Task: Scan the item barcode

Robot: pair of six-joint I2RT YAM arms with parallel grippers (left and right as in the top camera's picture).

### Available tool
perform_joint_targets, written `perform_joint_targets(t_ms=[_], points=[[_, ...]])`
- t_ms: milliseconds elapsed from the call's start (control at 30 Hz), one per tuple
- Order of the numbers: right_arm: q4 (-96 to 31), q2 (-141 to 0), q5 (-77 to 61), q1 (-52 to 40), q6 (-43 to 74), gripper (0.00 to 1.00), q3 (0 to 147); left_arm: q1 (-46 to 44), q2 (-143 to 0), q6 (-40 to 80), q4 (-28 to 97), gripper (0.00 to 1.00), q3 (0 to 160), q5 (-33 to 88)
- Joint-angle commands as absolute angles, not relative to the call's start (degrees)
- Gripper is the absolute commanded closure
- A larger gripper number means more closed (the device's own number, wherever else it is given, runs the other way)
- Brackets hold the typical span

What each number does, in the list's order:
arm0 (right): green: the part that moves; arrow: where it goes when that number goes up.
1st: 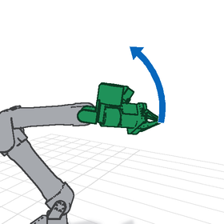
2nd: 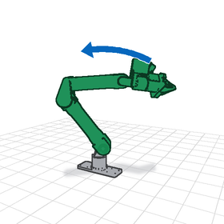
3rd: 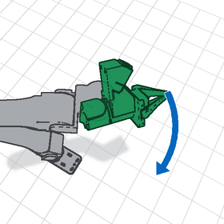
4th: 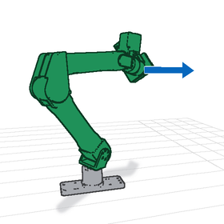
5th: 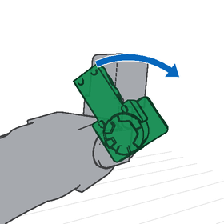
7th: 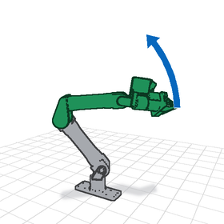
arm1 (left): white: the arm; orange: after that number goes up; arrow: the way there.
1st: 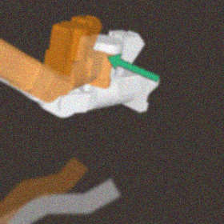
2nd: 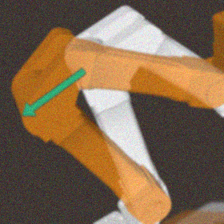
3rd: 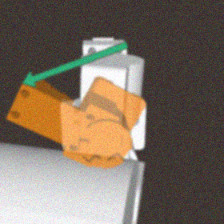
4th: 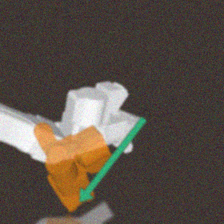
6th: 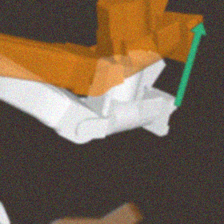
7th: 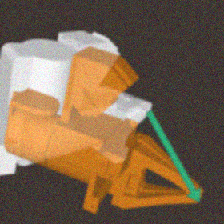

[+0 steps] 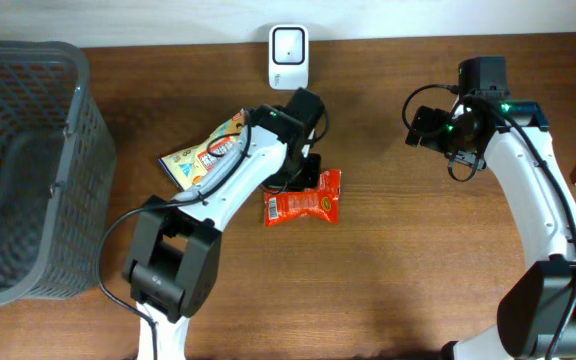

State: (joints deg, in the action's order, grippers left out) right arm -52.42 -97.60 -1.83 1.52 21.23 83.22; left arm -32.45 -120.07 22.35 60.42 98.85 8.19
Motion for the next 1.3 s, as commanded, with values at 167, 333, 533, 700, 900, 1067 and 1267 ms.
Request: perform_joint_targets(t_ms=[167,333,533,700,900,1067,1267], points=[[-52.5,-96.9,-1.9,1.9,21.7,0.02,83.0,-34.2,-127.0,23.0,61.7,1.0,99.3,7.5],[-52.5,-96.9,-1.9,1.9,21.7,0.02,83.0,-31.1,-126.9,22.6,75.5,1.0,116.8,1.9],[-52.5,-96.9,-1.9,1.9,21.7,0.02,83.0,-30.9,-127.1,22.7,73.7,1.0,104.7,1.8],[-52.5,-96.9,-1.9,1.9,21.7,0.02,83.0,-30.9,-127.0,23.5,68.8,1.0,101.7,-2.0],[-52.5,-96.9,-1.9,1.9,21.7,0.02,83.0,-31.3,-127.1,23.5,74.9,1.0,116.2,6.5],[-52.5,-96.9,-1.9,1.9,21.7,0.02,83.0,-36.1,-130.9,24.0,68.3,1.0,109.6,6.4],[-52.5,-96.9,-1.9,1.9,21.7,0.02,83.0,-34.9,-134.8,24.3,69.9,1.0,114.9,6.2]])
